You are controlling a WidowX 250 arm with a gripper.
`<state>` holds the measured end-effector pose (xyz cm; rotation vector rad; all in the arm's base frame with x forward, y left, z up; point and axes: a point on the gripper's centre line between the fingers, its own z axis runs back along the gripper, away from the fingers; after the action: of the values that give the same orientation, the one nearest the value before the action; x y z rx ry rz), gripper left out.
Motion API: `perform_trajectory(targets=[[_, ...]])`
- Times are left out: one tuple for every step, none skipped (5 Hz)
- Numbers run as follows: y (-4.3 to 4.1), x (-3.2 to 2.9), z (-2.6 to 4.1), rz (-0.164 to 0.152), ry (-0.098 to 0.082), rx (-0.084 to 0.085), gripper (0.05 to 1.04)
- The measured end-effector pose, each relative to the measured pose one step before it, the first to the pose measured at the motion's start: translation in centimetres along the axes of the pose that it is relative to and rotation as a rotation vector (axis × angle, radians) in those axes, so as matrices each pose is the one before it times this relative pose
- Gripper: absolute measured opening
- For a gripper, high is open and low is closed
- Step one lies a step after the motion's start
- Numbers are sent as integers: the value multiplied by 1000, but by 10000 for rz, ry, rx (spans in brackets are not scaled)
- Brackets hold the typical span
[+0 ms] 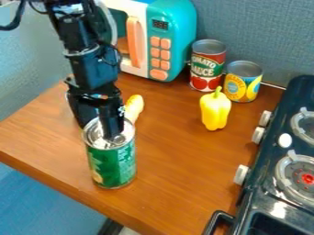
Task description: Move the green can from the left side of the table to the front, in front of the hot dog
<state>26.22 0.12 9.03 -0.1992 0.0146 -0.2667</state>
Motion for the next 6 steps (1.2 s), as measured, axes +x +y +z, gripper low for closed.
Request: perform_trajectory(targets=[[-1918,-33,-41,-566,420,-271,1001],[-2090,448,-182,-502,220,-77,1001],[-372,348,-68,137,-145,-43,1001],[210,467,-144,249,-438,154,1001],[-230,229,64,279,-527,247,1001],[-25,216,-179,708,-579,660,1001]])
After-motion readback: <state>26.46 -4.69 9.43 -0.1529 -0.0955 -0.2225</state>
